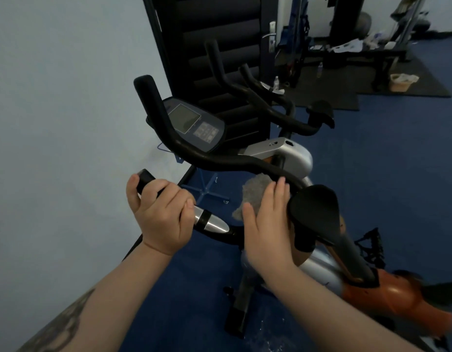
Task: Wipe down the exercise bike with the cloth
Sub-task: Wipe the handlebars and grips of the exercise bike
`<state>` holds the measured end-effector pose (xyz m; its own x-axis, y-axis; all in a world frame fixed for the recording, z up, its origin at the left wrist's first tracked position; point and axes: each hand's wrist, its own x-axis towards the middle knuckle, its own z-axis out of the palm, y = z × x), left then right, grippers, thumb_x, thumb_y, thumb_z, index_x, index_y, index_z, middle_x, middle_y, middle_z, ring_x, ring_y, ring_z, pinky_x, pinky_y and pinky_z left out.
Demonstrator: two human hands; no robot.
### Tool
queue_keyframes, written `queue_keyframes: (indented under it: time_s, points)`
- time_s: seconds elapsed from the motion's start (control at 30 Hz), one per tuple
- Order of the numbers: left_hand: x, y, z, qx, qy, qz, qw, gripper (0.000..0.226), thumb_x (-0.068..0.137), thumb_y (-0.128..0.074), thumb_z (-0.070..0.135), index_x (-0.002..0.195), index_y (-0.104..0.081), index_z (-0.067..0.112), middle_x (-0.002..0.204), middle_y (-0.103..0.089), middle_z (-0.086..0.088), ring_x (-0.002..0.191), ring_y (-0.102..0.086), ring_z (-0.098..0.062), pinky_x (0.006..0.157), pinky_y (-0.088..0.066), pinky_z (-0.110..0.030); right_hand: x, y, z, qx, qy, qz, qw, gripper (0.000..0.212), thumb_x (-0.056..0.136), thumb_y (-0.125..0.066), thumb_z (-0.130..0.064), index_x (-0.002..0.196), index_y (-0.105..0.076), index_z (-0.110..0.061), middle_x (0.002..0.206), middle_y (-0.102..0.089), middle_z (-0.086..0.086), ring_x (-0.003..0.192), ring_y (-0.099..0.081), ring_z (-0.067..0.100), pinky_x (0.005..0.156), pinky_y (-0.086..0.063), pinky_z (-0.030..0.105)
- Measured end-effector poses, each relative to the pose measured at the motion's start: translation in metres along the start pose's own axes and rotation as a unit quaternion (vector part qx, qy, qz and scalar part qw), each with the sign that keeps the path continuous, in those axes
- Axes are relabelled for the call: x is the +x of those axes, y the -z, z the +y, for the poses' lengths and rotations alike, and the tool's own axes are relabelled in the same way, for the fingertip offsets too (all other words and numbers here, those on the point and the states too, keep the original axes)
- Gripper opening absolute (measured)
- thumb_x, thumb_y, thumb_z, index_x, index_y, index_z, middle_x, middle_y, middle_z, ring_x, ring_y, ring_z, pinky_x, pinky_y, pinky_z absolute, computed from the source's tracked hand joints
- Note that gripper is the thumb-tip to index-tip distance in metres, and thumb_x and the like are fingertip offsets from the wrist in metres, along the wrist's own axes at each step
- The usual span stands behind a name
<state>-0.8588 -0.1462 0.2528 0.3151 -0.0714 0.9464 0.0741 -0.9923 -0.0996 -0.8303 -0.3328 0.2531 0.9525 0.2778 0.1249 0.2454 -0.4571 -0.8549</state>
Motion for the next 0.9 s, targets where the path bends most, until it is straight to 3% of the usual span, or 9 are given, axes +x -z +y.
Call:
queue_keyframes:
  time_s: [0.17, 0.3, 0.43, 0.5, 0.6, 0.67, 0.73, 0.8, 0.9]
  points:
    - [-0.001, 0.003, 0.003, 0.014, 0.014, -0.011, 1.000, 0.047, 0.095, -0.033, 0.022, 0.057, -0.059, 0.014, 0.062, -0.059, 0.001, 0.086, -0.051, -0.019, 0.116, -0.012, -0.042, -0.021, 0.008, 0.015, 0.023, 0.075, -0.011, 0.997, 0.049, 0.104, -0.029, -0.036, 0.150, -0.028, -0.019, 0.159, -0.007, -0.018, 0.143, 0.006, -0.007, 0.117, 0.001, 0.017]
    - [0.001, 0.002, 0.006, 0.032, 0.027, -0.010, 0.999, 0.048, 0.095, -0.031, 0.022, 0.056, -0.059, 0.013, 0.061, -0.058, 0.000, 0.085, -0.051, -0.019, 0.117, -0.011, -0.040, -0.044, -0.005, 0.004, -0.073, 0.141, -0.021, 0.987, 0.053, 0.098, -0.023, -0.043, 0.142, -0.042, -0.020, 0.145, -0.035, -0.013, 0.143, -0.013, 0.003, 0.119, -0.009, 0.026]
    - [-0.002, 0.006, 0.008, 0.038, 0.035, -0.033, 0.998, 0.049, 0.097, -0.030, 0.023, 0.060, -0.060, 0.013, 0.065, -0.058, 0.001, 0.088, -0.052, -0.020, 0.117, -0.010, -0.043, -0.022, 0.019, 0.000, -0.112, 0.238, -0.067, 0.963, 0.054, 0.099, -0.021, -0.040, 0.130, -0.059, -0.017, 0.120, -0.062, -0.006, 0.116, -0.050, 0.012, 0.107, -0.026, 0.023]
    - [-0.002, 0.007, 0.010, 0.036, 0.046, -0.038, 0.998, 0.049, 0.098, -0.029, 0.023, 0.061, -0.060, 0.013, 0.066, -0.058, 0.001, 0.088, -0.053, -0.020, 0.118, -0.010, -0.044, -0.011, 0.031, 0.010, -0.131, 0.267, -0.080, 0.951, 0.050, 0.100, -0.023, -0.041, 0.118, -0.065, -0.020, 0.112, -0.064, -0.009, 0.113, -0.053, 0.010, 0.108, -0.027, 0.025]
    - [0.000, 0.006, 0.014, 0.039, 0.062, -0.039, 0.997, 0.047, 0.096, -0.030, 0.023, 0.061, -0.060, 0.013, 0.066, -0.058, 0.000, 0.089, -0.053, -0.019, 0.118, -0.009, -0.043, -0.016, 0.024, 0.006, -0.150, 0.214, -0.055, 0.964, 0.038, 0.099, -0.028, -0.039, 0.097, -0.061, -0.020, 0.095, -0.058, -0.007, 0.103, -0.051, 0.013, 0.111, -0.027, 0.038]
    - [-0.001, 0.006, 0.015, 0.048, 0.062, -0.036, 0.996, 0.047, 0.096, -0.030, 0.022, 0.061, -0.059, 0.013, 0.066, -0.058, 0.000, 0.089, -0.053, -0.019, 0.118, -0.009, -0.042, -0.017, 0.008, -0.009, -0.200, 0.229, -0.019, 0.952, 0.025, 0.100, -0.039, -0.030, 0.089, -0.058, -0.017, 0.082, -0.055, -0.002, 0.081, -0.053, 0.020, 0.091, -0.042, 0.041]
    - [-0.001, 0.005, 0.015, 0.059, 0.062, -0.031, 0.996, 0.048, 0.097, -0.028, 0.023, 0.061, -0.059, 0.012, 0.065, -0.058, 0.000, 0.090, -0.053, -0.020, 0.118, -0.010, -0.042, -0.011, -0.003, -0.027, -0.234, 0.223, -0.061, 0.944, 0.036, 0.101, -0.025, -0.036, 0.098, -0.055, -0.018, 0.088, -0.057, 0.000, 0.077, -0.054, 0.021, 0.076, -0.039, 0.036]
    - [-0.001, 0.005, 0.014, 0.069, 0.060, -0.030, 0.995, 0.050, 0.098, -0.026, 0.024, 0.061, -0.058, 0.012, 0.065, -0.059, -0.001, 0.091, -0.053, -0.020, 0.118, -0.010, -0.042, -0.005, -0.006, -0.030, -0.270, 0.254, -0.103, 0.923, 0.056, 0.094, -0.004, -0.039, 0.117, -0.050, -0.019, 0.110, -0.057, -0.001, 0.094, -0.055, 0.020, 0.079, -0.034, 0.033]
    - [-0.003, 0.007, 0.013, 0.063, 0.055, -0.040, 0.996, 0.049, 0.098, -0.027, 0.024, 0.062, -0.058, 0.014, 0.067, -0.059, 0.001, 0.091, -0.053, -0.021, 0.118, -0.009, -0.043, -0.014, 0.010, -0.013, -0.227, 0.276, -0.137, 0.924, 0.047, 0.097, -0.022, -0.032, 0.129, -0.052, -0.014, 0.114, -0.059, 0.004, 0.099, -0.056, 0.023, 0.085, -0.039, 0.036]
